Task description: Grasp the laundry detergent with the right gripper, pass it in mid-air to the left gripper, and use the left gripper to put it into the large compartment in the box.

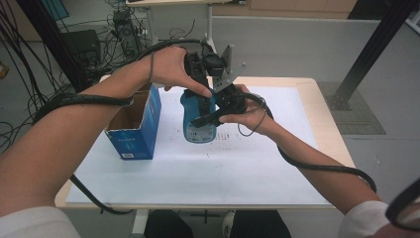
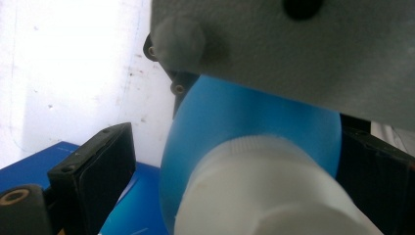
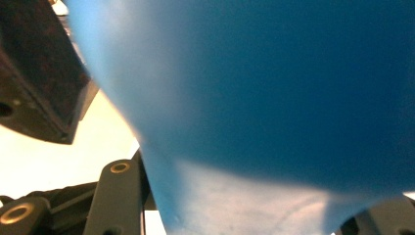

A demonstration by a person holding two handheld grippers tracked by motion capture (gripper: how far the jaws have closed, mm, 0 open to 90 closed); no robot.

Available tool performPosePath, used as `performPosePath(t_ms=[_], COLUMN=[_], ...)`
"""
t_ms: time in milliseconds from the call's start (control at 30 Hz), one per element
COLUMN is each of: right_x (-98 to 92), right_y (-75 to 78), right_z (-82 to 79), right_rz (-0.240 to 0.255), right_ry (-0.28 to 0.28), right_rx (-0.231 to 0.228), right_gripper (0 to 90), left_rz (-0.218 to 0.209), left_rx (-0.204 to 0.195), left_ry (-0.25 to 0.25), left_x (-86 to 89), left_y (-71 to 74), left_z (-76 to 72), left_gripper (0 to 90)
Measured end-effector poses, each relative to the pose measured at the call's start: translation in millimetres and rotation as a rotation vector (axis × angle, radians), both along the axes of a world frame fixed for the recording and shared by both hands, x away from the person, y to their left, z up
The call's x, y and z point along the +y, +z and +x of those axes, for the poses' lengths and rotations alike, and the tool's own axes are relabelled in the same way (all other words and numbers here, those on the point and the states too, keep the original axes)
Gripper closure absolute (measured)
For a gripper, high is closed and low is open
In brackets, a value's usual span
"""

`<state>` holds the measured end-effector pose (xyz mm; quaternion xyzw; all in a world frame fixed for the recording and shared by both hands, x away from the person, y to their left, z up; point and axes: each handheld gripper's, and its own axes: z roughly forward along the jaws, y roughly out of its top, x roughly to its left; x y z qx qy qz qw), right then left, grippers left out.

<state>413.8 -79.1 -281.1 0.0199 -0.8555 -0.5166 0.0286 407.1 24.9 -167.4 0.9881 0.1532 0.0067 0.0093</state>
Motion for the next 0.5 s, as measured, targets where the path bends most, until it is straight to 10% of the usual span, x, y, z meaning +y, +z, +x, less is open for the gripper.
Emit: performPosePath(t_ms=[500], right_x=[-0.4], right_y=[1.6], right_z=[-2.2], right_rz=[0.005], right_ry=[0.0], right_rx=[-0.003], right_gripper=[43.9], left_rz=[0.001], left_rx=[-0.006], left_ry=[-0.005], left_x=[-0.8], left_y=[3.6], left_z=[-2.3], left_gripper=[5.4])
